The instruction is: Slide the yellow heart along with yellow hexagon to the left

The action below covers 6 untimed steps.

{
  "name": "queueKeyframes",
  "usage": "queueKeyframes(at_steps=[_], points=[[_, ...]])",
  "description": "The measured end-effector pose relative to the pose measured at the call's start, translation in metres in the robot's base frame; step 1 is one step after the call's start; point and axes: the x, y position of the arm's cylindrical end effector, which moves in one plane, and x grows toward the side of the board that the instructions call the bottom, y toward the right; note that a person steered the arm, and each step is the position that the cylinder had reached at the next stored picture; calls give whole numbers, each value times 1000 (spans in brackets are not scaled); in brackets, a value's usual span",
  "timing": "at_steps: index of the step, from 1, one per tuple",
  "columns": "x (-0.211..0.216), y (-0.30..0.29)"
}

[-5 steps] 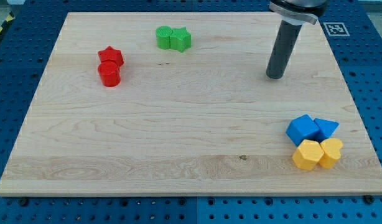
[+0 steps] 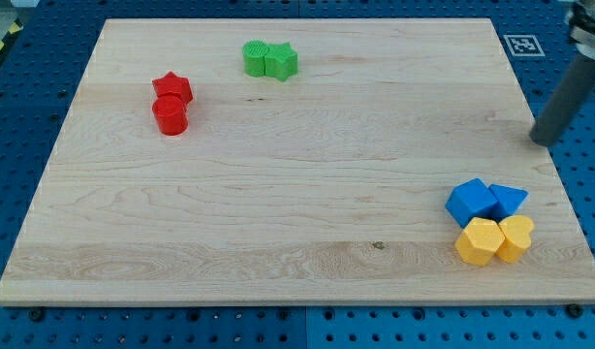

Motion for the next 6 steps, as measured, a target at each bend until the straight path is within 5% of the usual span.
queueKeyframes(at_steps=[4, 6], points=[[127, 24], [147, -42]])
